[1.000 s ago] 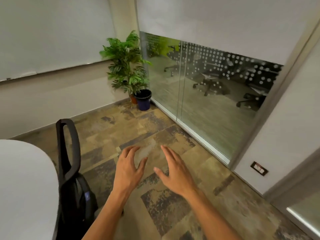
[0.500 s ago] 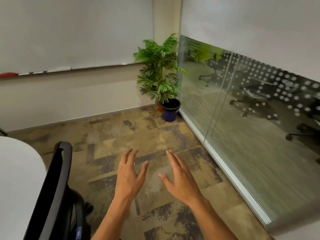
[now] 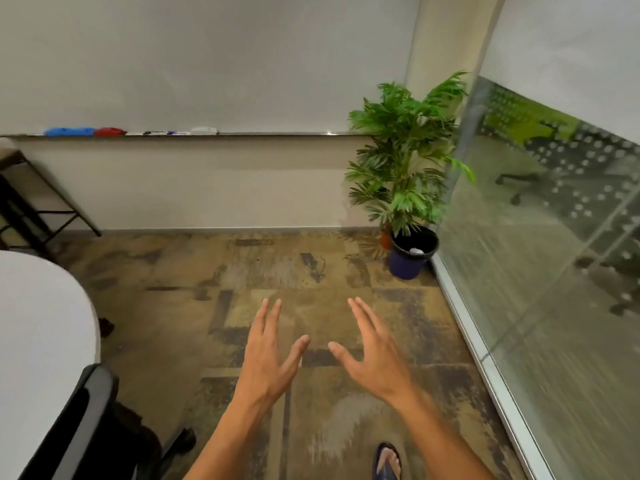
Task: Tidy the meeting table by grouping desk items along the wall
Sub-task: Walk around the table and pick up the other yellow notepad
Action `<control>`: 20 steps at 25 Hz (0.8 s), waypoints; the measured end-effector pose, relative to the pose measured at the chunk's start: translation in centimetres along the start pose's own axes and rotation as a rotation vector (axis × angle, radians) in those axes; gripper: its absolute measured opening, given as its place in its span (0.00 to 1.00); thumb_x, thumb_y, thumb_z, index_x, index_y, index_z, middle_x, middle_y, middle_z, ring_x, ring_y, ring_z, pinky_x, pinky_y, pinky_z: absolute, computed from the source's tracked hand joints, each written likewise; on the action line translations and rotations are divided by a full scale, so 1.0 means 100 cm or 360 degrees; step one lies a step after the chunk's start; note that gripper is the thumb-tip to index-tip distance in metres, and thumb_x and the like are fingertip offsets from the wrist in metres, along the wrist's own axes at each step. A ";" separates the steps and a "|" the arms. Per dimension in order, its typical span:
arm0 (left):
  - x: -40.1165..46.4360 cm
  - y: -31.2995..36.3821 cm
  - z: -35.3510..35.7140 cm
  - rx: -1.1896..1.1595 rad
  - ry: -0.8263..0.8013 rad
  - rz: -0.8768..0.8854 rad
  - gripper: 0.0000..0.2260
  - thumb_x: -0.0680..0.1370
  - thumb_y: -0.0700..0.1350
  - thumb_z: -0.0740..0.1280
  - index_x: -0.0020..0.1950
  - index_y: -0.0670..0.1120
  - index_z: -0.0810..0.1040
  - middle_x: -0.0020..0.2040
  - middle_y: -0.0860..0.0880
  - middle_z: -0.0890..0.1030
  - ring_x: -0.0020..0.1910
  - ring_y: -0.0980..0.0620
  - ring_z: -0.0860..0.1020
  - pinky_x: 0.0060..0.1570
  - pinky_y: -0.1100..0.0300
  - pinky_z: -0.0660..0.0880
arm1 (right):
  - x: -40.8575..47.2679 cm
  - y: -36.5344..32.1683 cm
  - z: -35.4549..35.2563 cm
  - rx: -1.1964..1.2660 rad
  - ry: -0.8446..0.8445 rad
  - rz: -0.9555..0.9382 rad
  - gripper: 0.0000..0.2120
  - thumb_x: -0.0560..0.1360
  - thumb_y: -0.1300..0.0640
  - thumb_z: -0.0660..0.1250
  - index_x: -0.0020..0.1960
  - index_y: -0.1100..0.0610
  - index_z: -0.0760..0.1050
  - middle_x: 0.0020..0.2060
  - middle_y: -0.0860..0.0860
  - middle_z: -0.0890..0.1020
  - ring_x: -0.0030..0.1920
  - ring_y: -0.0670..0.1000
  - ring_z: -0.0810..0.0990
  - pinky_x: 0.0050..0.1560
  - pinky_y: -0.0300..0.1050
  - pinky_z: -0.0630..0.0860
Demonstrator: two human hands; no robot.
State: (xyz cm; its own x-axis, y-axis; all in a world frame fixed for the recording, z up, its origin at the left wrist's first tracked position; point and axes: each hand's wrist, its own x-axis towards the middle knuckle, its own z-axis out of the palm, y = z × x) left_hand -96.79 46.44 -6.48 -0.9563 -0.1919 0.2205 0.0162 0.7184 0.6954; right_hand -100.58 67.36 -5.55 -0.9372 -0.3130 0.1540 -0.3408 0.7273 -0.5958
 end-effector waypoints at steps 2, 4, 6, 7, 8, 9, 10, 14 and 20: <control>0.034 0.003 0.010 0.0016 0.0107 -0.0056 0.39 0.76 0.65 0.61 0.80 0.50 0.51 0.81 0.51 0.50 0.79 0.55 0.49 0.75 0.59 0.51 | 0.047 0.018 -0.006 0.0020 -0.0052 -0.0099 0.43 0.74 0.27 0.56 0.81 0.45 0.46 0.81 0.43 0.52 0.80 0.45 0.52 0.78 0.52 0.59; 0.065 0.009 0.018 -0.0009 0.0230 -0.0168 0.40 0.76 0.65 0.62 0.81 0.50 0.49 0.81 0.52 0.51 0.79 0.57 0.48 0.74 0.60 0.50 | 0.095 0.033 -0.016 0.0031 -0.0132 -0.0201 0.43 0.75 0.28 0.58 0.81 0.44 0.45 0.81 0.43 0.50 0.80 0.44 0.51 0.79 0.51 0.56; 0.085 0.013 0.022 -0.0036 0.0319 -0.0267 0.40 0.76 0.65 0.62 0.81 0.51 0.48 0.81 0.53 0.51 0.79 0.58 0.49 0.74 0.61 0.51 | 0.135 0.038 -0.023 0.0032 -0.0206 -0.0283 0.43 0.75 0.29 0.59 0.81 0.44 0.43 0.81 0.42 0.49 0.80 0.43 0.49 0.79 0.50 0.53; 0.098 0.013 0.024 -0.0039 0.0371 -0.0332 0.40 0.76 0.64 0.63 0.81 0.51 0.48 0.80 0.53 0.51 0.78 0.59 0.49 0.74 0.61 0.51 | 0.157 0.041 -0.024 0.0031 -0.0249 -0.0337 0.43 0.75 0.28 0.58 0.81 0.43 0.43 0.81 0.41 0.48 0.80 0.43 0.48 0.79 0.49 0.52; 0.107 0.011 0.024 -0.0031 0.0413 -0.0397 0.40 0.76 0.64 0.63 0.81 0.52 0.48 0.80 0.54 0.51 0.78 0.59 0.49 0.74 0.62 0.51 | 0.176 0.043 -0.022 0.0018 -0.0276 -0.0388 0.44 0.75 0.27 0.57 0.81 0.43 0.42 0.80 0.41 0.47 0.80 0.42 0.47 0.79 0.49 0.52; 0.116 0.010 0.023 -0.0009 0.0446 -0.0452 0.39 0.76 0.63 0.63 0.80 0.52 0.48 0.80 0.54 0.51 0.78 0.59 0.49 0.73 0.62 0.51 | 0.194 0.042 -0.020 0.0006 -0.0310 -0.0432 0.44 0.74 0.26 0.56 0.81 0.43 0.41 0.81 0.40 0.46 0.80 0.42 0.47 0.79 0.50 0.52; 0.124 0.006 0.022 0.0003 0.0485 -0.0516 0.39 0.76 0.63 0.64 0.80 0.53 0.48 0.80 0.55 0.50 0.78 0.60 0.48 0.73 0.62 0.50 | 0.213 0.042 -0.014 0.0019 -0.0363 -0.0481 0.45 0.74 0.25 0.55 0.81 0.43 0.40 0.81 0.41 0.46 0.80 0.42 0.46 0.79 0.50 0.52; 0.160 -0.034 0.002 0.0047 0.0678 -0.0679 0.38 0.77 0.64 0.63 0.80 0.56 0.47 0.79 0.60 0.48 0.76 0.65 0.47 0.72 0.63 0.50 | 0.286 0.015 0.031 0.0110 -0.0529 -0.0681 0.44 0.74 0.24 0.54 0.81 0.41 0.39 0.80 0.39 0.44 0.80 0.42 0.44 0.80 0.51 0.52; 0.220 -0.134 -0.041 -0.0021 0.0921 -0.0871 0.37 0.76 0.66 0.62 0.79 0.59 0.48 0.79 0.63 0.47 0.74 0.69 0.46 0.72 0.63 0.52 | 0.381 -0.057 0.130 0.0146 -0.0774 -0.0865 0.43 0.73 0.24 0.54 0.79 0.37 0.37 0.79 0.34 0.41 0.79 0.39 0.42 0.80 0.47 0.50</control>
State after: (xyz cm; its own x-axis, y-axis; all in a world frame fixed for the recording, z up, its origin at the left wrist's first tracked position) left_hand -116.82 29.87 -8.13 -0.5260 -0.8348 0.1628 -0.4051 0.4142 0.8151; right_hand -133.38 43.40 -6.54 -0.4916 -0.8659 0.0920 -0.7203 0.3449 -0.6019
